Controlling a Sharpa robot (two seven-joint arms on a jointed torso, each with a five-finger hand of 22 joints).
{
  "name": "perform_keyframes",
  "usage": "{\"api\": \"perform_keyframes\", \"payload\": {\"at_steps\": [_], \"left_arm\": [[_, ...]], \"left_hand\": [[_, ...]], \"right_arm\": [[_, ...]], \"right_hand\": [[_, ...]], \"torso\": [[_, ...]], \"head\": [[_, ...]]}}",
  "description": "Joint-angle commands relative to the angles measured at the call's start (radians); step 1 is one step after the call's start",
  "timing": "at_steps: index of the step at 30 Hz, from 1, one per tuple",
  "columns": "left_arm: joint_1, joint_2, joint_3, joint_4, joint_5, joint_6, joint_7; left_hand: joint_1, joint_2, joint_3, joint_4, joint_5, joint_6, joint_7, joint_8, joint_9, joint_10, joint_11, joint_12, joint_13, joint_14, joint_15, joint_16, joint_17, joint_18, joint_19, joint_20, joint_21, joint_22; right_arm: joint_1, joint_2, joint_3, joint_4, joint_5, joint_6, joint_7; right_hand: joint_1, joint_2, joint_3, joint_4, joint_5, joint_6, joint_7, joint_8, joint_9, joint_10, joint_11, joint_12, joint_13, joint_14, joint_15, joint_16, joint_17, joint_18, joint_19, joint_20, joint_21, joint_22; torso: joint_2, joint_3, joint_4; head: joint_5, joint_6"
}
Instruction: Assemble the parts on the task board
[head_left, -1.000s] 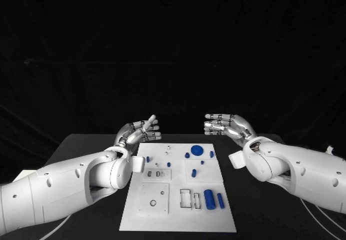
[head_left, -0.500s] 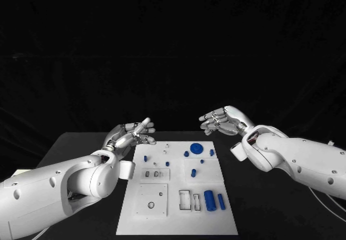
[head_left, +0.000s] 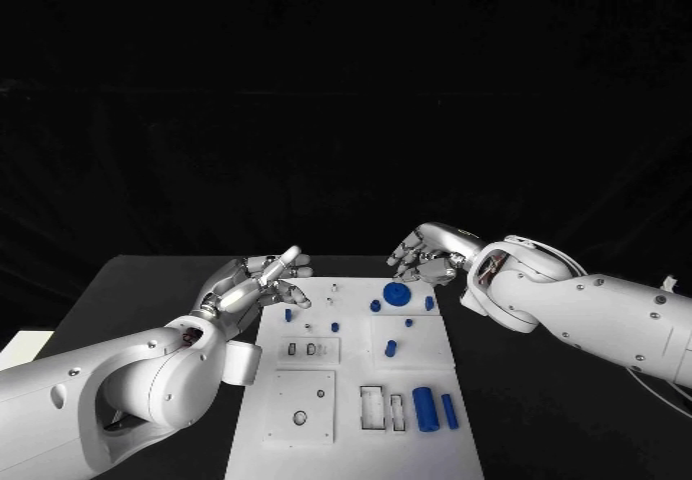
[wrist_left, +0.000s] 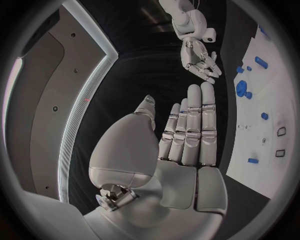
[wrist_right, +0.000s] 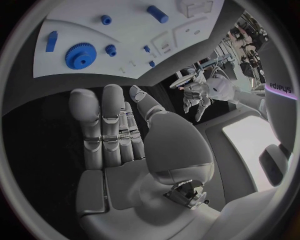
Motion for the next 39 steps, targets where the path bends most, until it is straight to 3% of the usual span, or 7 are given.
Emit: {"api": "perform_keyframes", "payload": {"at_steps": [1, 4, 14, 21, 39], "left_arm": [[0.005, -0.008, 0.004, 0.027, 0.001, 0.031, -0.005], [0.010, -0.015, 0.006, 0.043, 0.001, 0.032, -0.007], [0.019, -0.029, 0.009, 0.060, 0.002, 0.032, -0.011], [0.020, -0.031, 0.009, 0.058, 0.003, 0.032, -0.013], [0.022, -0.034, 0.009, 0.058, 0.013, 0.031, -0.020]], "left_hand": [[0.002, 0.007, -0.008, 0.000, -0.002, -0.003, 0.004, -0.007, -0.002, -0.007, 0.002, -0.005, 0.002, -0.011, 0.000, 0.007, 0.009, 0.000, -0.010, 0.001, 0.008, 0.004], [0.002, 0.008, -0.010, -0.001, -0.002, -0.004, 0.005, -0.008, -0.002, -0.008, 0.002, -0.007, 0.002, -0.014, 0.001, 0.010, 0.013, 0.000, -0.013, 0.001, 0.011, 0.006], [-0.002, 0.009, -0.016, 0.000, -0.002, -0.008, 0.007, -0.013, -0.002, -0.013, 0.004, -0.011, 0.003, -0.025, 0.003, 0.017, 0.025, 0.000, -0.021, 0.003, 0.020, 0.013], [-0.003, 0.011, -0.020, -0.001, -0.002, -0.009, 0.009, -0.015, -0.002, -0.016, 0.006, -0.014, 0.005, -0.042, 0.006, 0.016, 0.032, 0.000, -0.035, 0.007, 0.023, 0.016], [-0.005, 0.013, -0.023, 0.001, -0.002, -0.011, 0.010, -0.017, -0.001, -0.018, 0.008, -0.016, 0.005, -0.049, 0.007, 0.015, 0.036, 0.000, -0.043, 0.008, 0.025, 0.017]], "right_arm": [[0.003, 0.008, 0.001, 0.009, -0.224, 0.076, -0.106], [0.004, 0.015, 0.002, 0.012, -0.256, 0.087, -0.116], [0.004, 0.034, 0.003, 0.021, -0.313, 0.116, -0.127], [0.004, 0.041, 0.003, 0.029, -0.336, 0.145, -0.130], [0.003, 0.056, 0.003, 0.017, -0.363, 0.178, -0.135]], "right_hand": [[-0.009, -0.005, 0.019, 0.001, -0.005, -0.008, 0.001, -0.005, 0.000, -0.026, 0.004, -0.002, -0.006, 0.037, 0.004, 0.097, 0.099, -0.019, 0.007, 0.006, 0.099, 0.114], [-0.013, -0.010, 0.038, 0.005, -0.009, -0.011, 0.001, -0.005, 0.002, -0.034, 0.006, 0.000, -0.009, 0.032, 0.005, 0.174, 0.176, -0.024, -0.002, 0.014, 0.166, 0.185], [-0.011, -0.023, 0.075, 0.011, -0.034, -0.010, 0.006, -0.006, 0.003, -0.069, 0.017, -0.003, -0.023, 0.011, 0.014, 0.196, 0.192, -0.021, -0.036, 0.028, 0.210, 0.219], [-0.012, -0.029, 0.081, 0.016, -0.047, -0.016, 0.005, -0.006, 0.002, -0.081, 0.018, -0.003, -0.027, 0.011, 0.015, 0.211, 0.205, -0.020, -0.041, 0.031, 0.221, 0.229], [-0.001, -0.016, 0.111, 0.025, -0.050, -0.008, 0.003, -0.004, 0.004, -0.076, 0.017, -0.001, -0.028, 0.011, 0.015, 0.237, 0.229, -0.022, -0.047, 0.033, 0.243, 0.250]], "torso": [[0.038, -0.0055, 0.0129], [0.051, -0.0060, 0.0189], [0.075, -0.0057, 0.0297], [0.085, -0.0063, 0.0319], [0.106, -0.0065, 0.0366]], "head": [[-0.008, 0.015], [-0.010, 0.021], [-0.012, 0.030], [-0.015, 0.033], [-0.017, 0.036]]}}
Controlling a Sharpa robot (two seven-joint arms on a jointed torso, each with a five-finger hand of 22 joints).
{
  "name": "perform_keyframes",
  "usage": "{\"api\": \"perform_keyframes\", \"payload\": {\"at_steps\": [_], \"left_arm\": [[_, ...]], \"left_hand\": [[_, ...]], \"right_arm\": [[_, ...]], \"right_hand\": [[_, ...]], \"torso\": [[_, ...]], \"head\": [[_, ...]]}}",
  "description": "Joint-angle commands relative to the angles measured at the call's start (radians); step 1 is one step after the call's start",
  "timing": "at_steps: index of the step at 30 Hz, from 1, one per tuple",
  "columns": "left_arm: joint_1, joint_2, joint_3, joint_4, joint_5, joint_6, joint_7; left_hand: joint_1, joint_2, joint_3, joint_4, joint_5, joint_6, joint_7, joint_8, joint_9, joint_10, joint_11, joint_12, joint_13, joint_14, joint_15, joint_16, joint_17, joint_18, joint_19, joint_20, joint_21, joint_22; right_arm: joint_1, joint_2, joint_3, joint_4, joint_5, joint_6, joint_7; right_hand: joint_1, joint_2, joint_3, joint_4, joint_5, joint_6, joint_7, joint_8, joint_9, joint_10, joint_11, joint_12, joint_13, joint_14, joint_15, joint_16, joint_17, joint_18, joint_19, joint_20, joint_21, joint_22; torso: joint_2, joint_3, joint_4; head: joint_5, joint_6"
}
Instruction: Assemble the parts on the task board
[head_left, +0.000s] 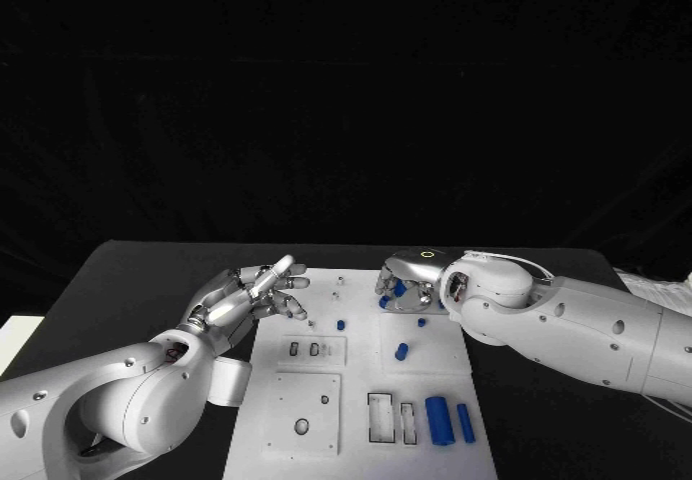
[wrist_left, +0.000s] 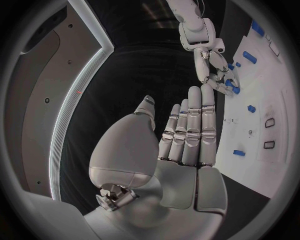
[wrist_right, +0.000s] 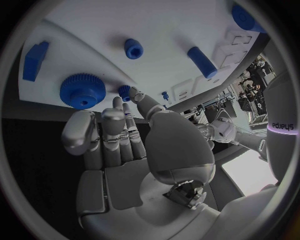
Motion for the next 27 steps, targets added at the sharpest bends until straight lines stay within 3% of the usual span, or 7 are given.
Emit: {"api": "perform_keyframes", "payload": {"at_steps": [1, 12, 18, 27], "left_arm": [[0.002, -0.001, 0.001, 0.003, 0.008, 0.020, 0.000], [0.003, -0.004, 0.001, 0.003, 0.009, 0.020, -0.006], [0.003, -0.003, 0.001, 0.001, 0.008, 0.022, -0.012], [0.003, -0.004, 0.001, -0.001, 0.008, 0.024, -0.019]], "left_hand": [[-0.001, 0.009, -0.006, 0.001, -0.002, -0.004, 0.004, -0.005, -0.001, -0.007, -0.003, -0.005, 0.001, -0.008, -0.002, 0.004, 0.002, 0.000, -0.006, -0.001, 0.004, 0.001], [-0.002, 0.010, -0.007, 0.002, -0.002, -0.004, 0.004, -0.006, -0.001, -0.008, -0.002, -0.005, 0.001, -0.009, -0.002, 0.005, 0.002, 0.000, -0.007, -0.001, 0.005, 0.001], [-0.003, 0.012, -0.007, 0.003, -0.002, -0.005, 0.005, -0.006, -0.001, -0.009, -0.002, -0.006, 0.001, -0.010, -0.001, 0.005, 0.003, 0.001, -0.008, 0.000, 0.005, 0.002], [0.001, 0.016, -0.006, 0.001, -0.001, -0.006, 0.006, -0.008, -0.001, -0.011, -0.001, -0.007, 0.002, -0.013, 0.000, 0.005, 0.006, 0.001, -0.012, 0.001, 0.007, 0.002]], "right_arm": [[-0.001, 0.004, 0.001, -0.006, -0.030, 0.028, -0.010], [-0.001, 0.004, 0.001, -0.001, -0.036, 0.010, -0.007], [-0.001, 0.001, 0.002, 0.008, -0.039, -0.058, 0.006], [-0.001, 0.003, 0.015, 0.016, -0.041, -0.131, -0.014]], "right_hand": [[0.011, 0.007, 0.012, 0.002, -0.008, 0.003, 0.001, -0.004, 0.002, 0.000, -0.003, -0.001, -0.001, 0.011, 0.008, 0.007, 0.002, -0.007, -0.007, 0.000, 0.006, 0.003], [0.022, 0.038, 0.080, 0.027, -0.061, 0.041, -0.010, 0.006, 0.011, 0.043, -0.014, 0.006, 0.003, 0.014, -0.001, 0.045, 0.039, -0.011, -0.004, -0.004, 0.041, 0.045], [0.038, 0.061, 0.119, 0.049, -0.081, 0.097, -0.027, 0.028, 0.030, 0.113, -0.036, 0.020, 0.017, 0.023, -0.016, 0.092, 0.089, -0.020, 0.013, -0.018, 0.079, 0.100], [0.038, 0.054, 0.132, 0.060, -0.088, 0.104, -0.030, 0.031, 0.039, 0.127, -0.040, 0.014, 0.022, 0.022, -0.020, 0.101, 0.097, -0.022, 0.014, -0.022, 0.088, 0.110]], "torso": [[0.006, 0.0001, 0.0015], [0.013, -0.0008, 0.0026], [0.016, -0.0017, 0.0043], [0.019, -0.0044, 0.0083]], "head": [[0.001, 0.001], [0.000, -0.003], [-0.003, -0.004], [-0.001, 0.001]]}}
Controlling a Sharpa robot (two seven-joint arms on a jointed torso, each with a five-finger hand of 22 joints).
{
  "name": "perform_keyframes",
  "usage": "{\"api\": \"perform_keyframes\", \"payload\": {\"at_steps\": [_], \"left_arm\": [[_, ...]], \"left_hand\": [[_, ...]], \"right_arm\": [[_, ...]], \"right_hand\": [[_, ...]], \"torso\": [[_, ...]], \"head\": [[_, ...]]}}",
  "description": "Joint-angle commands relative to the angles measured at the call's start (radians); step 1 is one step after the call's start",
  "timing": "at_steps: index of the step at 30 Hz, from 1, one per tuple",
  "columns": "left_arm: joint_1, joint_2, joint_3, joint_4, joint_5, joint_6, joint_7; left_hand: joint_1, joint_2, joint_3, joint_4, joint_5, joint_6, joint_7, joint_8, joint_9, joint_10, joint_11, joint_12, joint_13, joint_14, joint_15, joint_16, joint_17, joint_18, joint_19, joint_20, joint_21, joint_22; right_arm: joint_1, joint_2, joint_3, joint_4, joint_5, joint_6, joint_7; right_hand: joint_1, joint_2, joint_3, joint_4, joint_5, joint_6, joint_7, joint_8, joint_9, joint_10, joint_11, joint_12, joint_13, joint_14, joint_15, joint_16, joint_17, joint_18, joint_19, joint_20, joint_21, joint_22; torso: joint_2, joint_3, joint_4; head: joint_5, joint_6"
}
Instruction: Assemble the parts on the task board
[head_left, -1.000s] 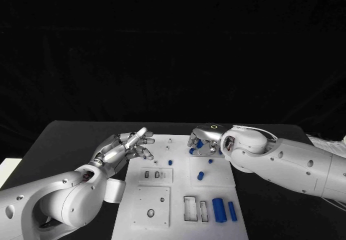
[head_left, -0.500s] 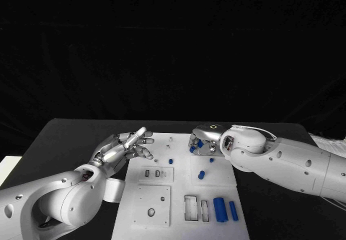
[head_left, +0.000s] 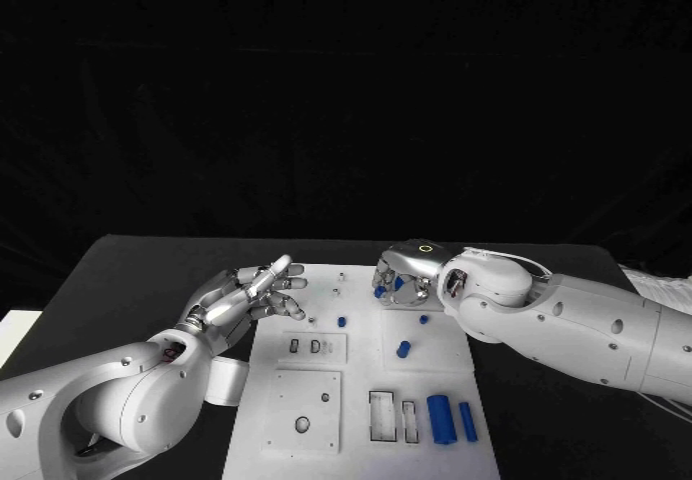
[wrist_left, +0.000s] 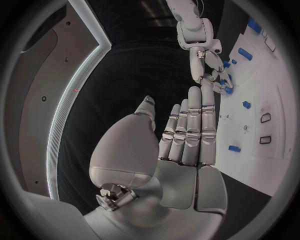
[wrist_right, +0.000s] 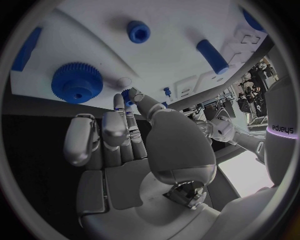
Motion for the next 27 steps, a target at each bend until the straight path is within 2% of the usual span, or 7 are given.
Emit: {"api": "perform_keyframes", "payload": {"at_steps": [1, 8, 12, 13, 20, 27], "left_arm": [[0.001, 0.000, 0.001, 0.000, 0.001, 0.023, -0.003], [0.001, 0.000, 0.001, 0.001, 0.001, 0.024, -0.005], [0.001, -0.002, 0.001, 0.001, 0.001, 0.026, -0.006], [0.001, -0.002, 0.001, 0.001, 0.001, 0.026, -0.006], [0.002, -0.003, 0.001, 0.001, 0.001, 0.028, -0.007], [0.002, -0.001, 0.001, 0.000, 0.001, 0.030, -0.008]], "left_hand": [[0.001, 0.008, -0.003, -0.002, -0.001, -0.003, 0.002, -0.004, -0.001, -0.007, 0.003, -0.003, 0.001, -0.006, 0.000, 0.005, 0.002, 0.001, -0.005, 0.001, 0.007, 0.002], [0.004, 0.010, -0.002, -0.003, -0.001, -0.003, 0.002, -0.004, -0.001, -0.008, 0.003, -0.004, 0.001, -0.007, 0.000, 0.005, 0.003, 0.001, -0.006, 0.001, 0.007, 0.002], [0.007, 0.011, -0.002, -0.005, -0.001, -0.004, 0.003, -0.005, -0.001, -0.009, 0.004, -0.005, 0.002, -0.011, 0.001, 0.003, 0.004, 0.001, -0.010, 0.002, 0.008, 0.002], [0.007, 0.011, -0.002, -0.006, -0.001, -0.004, 0.003, -0.005, -0.001, -0.009, 0.004, -0.005, 0.002, -0.012, 0.001, 0.003, 0.004, 0.001, -0.011, 0.003, 0.008, 0.002], [0.008, 0.012, -0.004, -0.007, -0.002, -0.005, 0.004, -0.006, -0.001, -0.011, 0.005, -0.006, 0.003, -0.023, 0.003, -0.004, 0.005, 0.001, -0.021, 0.005, 0.006, 0.002], [0.008, 0.012, -0.004, -0.008, -0.002, -0.005, 0.004, -0.007, 0.000, -0.011, 0.005, -0.007, 0.003, -0.026, 0.004, -0.006, 0.005, 0.001, -0.024, 0.005, 0.005, 0.001]], "right_arm": [[0.000, 0.005, 0.004, 0.000, -0.018, -0.068, -0.016], [0.003, 0.032, 0.011, -0.019, -0.026, -0.111, -0.039], [0.007, 0.057, 0.013, -0.040, -0.029, -0.141, -0.046], [0.007, 0.059, 0.013, -0.042, -0.029, -0.143, -0.046], [0.011, 0.101, 0.014, -0.081, -0.033, -0.162, -0.048], [0.012, 0.137, 0.014, -0.114, -0.034, -0.161, -0.042]], "right_hand": [[0.014, 0.017, 0.019, 0.015, -0.001, 0.019, -0.013, 0.008, 0.025, 0.016, -0.007, -0.006, 0.002, 0.022, -0.008, 0.007, 0.002, -0.011, 0.003, -0.004, 0.007, 0.002], [0.012, 0.011, 0.022, 0.020, -0.008, 0.017, -0.013, 0.006, 0.028, 0.014, -0.006, -0.012, 0.002, 0.022, -0.008, 0.010, 0.005, -0.012, 0.003, -0.005, 0.010, 0.005], [0.010, 0.007, 0.023, 0.024, -0.011, 0.016, -0.012, 0.005, 0.029, 0.012, -0.005, -0.015, 0.001, 0.021, -0.008, 0.012, 0.006, -0.012, 0.003, -0.004, 0.013, 0.009], [0.010, 0.007, 0.023, 0.025, -0.012, 0.016, -0.012, 0.004, 0.029, 0.012, -0.005, -0.016, 0.001, 0.021, -0.008, 0.012, 0.007, -0.012, 0.003, -0.004, 0.013, 0.009], [0.009, 0.004, 0.025, 0.028, -0.015, 0.014, -0.012, 0.003, 0.030, 0.009, -0.004, -0.018, 0.001, 0.021, -0.007, 0.013, 0.007, -0.012, 0.002, -0.004, 0.014, 0.009], [0.008, 0.001, 0.027, 0.032, -0.018, 0.012, -0.011, 0.001, 0.031, 0.007, -0.003, -0.020, 0.001, 0.021, -0.006, 0.015, 0.009, -0.013, 0.002, -0.003, 0.015, 0.011]], "torso": [[0.003, -0.0020, 0.0018], [0.006, -0.0030, 0.0049], [0.008, -0.0063, 0.0077], [0.008, -0.0056, 0.0070], [0.013, -0.0072, 0.0108], [0.022, -0.0137, 0.0173]], "head": [[0.003, 0.003], [0.005, 0.011], [0.006, 0.017], [0.007, 0.017], [0.010, 0.022], [0.005, 0.025]]}}
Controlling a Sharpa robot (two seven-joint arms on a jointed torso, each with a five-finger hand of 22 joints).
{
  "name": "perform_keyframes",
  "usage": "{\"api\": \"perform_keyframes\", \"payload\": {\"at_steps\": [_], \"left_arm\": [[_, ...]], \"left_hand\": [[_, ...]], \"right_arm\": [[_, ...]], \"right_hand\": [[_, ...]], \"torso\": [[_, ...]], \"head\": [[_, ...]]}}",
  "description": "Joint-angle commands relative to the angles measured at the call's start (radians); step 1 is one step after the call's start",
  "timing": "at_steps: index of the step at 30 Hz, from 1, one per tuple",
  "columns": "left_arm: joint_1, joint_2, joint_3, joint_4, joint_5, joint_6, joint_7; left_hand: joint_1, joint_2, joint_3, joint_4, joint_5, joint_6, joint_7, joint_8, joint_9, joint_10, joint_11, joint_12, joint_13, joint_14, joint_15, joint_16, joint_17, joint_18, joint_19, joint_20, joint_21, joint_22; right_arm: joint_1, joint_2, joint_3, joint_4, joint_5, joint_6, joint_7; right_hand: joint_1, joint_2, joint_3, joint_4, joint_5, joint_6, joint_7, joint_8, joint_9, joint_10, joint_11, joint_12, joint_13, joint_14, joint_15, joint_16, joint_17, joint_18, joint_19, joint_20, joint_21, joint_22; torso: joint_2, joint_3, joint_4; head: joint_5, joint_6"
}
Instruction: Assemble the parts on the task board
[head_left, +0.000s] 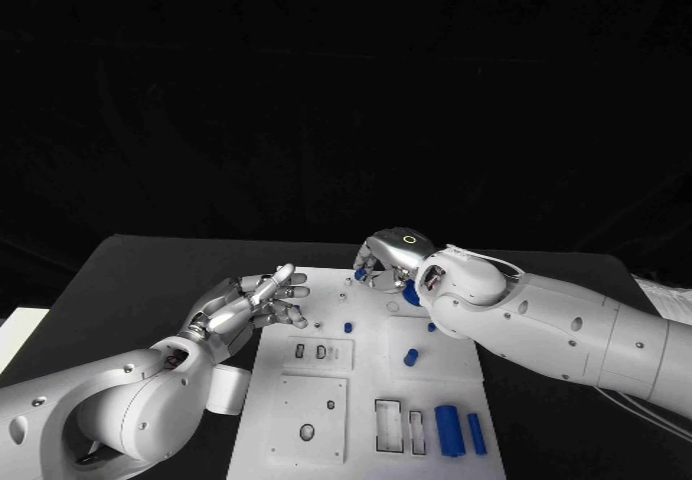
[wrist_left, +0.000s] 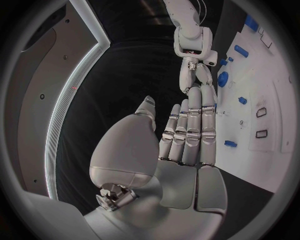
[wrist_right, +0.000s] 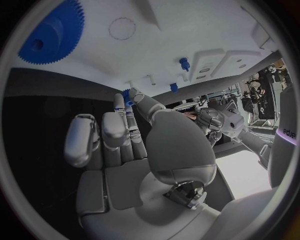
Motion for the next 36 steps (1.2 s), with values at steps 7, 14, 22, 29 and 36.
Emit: {"api": "perform_keyframes", "payload": {"at_steps": [7, 14, 22, 29, 36], "left_arm": [[0.001, 0.003, 0.001, -0.003, 0.001, 0.025, 0.002], [0.001, 0.004, 0.001, -0.004, 0.001, 0.026, 0.001], [0.002, 0.005, 0.001, -0.002, 0.001, 0.028, 0.001], [0.002, 0.006, 0.001, -0.003, 0.001, 0.028, 0.000], [0.002, 0.006, 0.001, -0.005, 0.001, 0.028, -0.001]], "left_hand": [[0.004, 0.009, -0.002, -0.005, -0.002, -0.005, 0.004, -0.007, -0.001, -0.008, 0.002, -0.007, 0.001, -0.009, 0.001, -0.007, 0.001, 0.001, -0.007, 0.002, 0.001, 0.000], [0.004, 0.009, -0.002, -0.005, -0.002, -0.005, 0.004, -0.007, 0.000, -0.008, 0.002, -0.007, 0.001, -0.010, 0.001, -0.008, 0.001, 0.001, -0.008, 0.002, 0.001, 0.000], [0.004, 0.009, -0.002, -0.005, -0.002, -0.005, 0.004, -0.007, 0.000, -0.008, 0.002, -0.007, 0.001, -0.010, 0.001, -0.008, 0.001, 0.001, -0.008, 0.002, 0.001, 0.000], [0.004, 0.009, -0.002, -0.005, -0.002, -0.005, 0.004, -0.007, 0.000, -0.008, 0.002, -0.007, 0.001, -0.010, 0.001, -0.008, 0.001, 0.001, -0.008, 0.002, 0.001, 0.000], [0.005, 0.009, -0.002, -0.006, -0.001, -0.006, 0.004, -0.007, 0.000, -0.008, 0.002, -0.007, 0.002, -0.012, 0.001, -0.009, 0.001, 0.001, -0.010, 0.003, 0.000, 0.000]], "right_arm": [[0.000, 0.027, 0.000, -0.022, -0.017, -0.010, 0.007], [0.000, 0.038, 0.000, -0.029, -0.017, 0.001, 0.011], [0.000, 0.046, 0.000, -0.045, -0.018, 0.036, 0.000], [0.000, 0.044, 0.000, -0.049, -0.021, 0.055, -0.010], [0.000, 0.045, 0.000, -0.050, -0.020, -0.005, -0.009]], "right_hand": [[0.007, -0.001, 0.026, 0.033, -0.006, 0.013, -0.010, 0.000, 0.032, 0.000, 0.001, -0.004, 0.001, 0.020, -0.006, 0.007, 0.000, -0.014, 0.001, -0.003, 0.004, 0.000], [0.006, -0.003, 0.027, 0.036, -0.010, 0.013, -0.010, -0.001, 0.033, 0.000, 0.001, -0.004, 0.001, 0.020, -0.005, 0.006, -0.001, -0.014, 0.000, -0.002, 0.004, 0.000], [0.004, -0.005, 0.028, 0.040, -0.014, 0.012, -0.010, -0.003, 0.034, -0.002, 0.001, -0.005, 0.001, 0.019, -0.005, 0.007, 0.000, -0.014, -0.001, -0.002, 0.005, 0.001], [0.003, -0.012, 0.029, 0.045, -0.019, 0.008, -0.008, -0.006, 0.035, -0.006, 0.002, -0.005, 0.000, 0.017, -0.004, 0.001, -0.009, -0.013, -0.005, -0.001, 0.002, -0.005], [-0.068, -0.133, -0.042, 0.094, -0.047, -0.204, 0.011, -0.028, -0.016, -0.159, 0.035, -0.006, -0.026, -0.027, 0.023, -0.113, -0.147, 0.011, -0.074, 0.020, -0.073, -0.137]], "torso": [[0.012, -0.0082, 0.0125], [0.016, -0.0098, 0.0119], [0.018, -0.0111, 0.0126], [0.020, -0.0118, 0.0130], [0.021, -0.0129, 0.0128]], "head": [[-0.004, 0.000], [-0.004, 0.000], [-0.007, 0.000], [-0.006, -0.001], [-0.006, 0.002]]}}
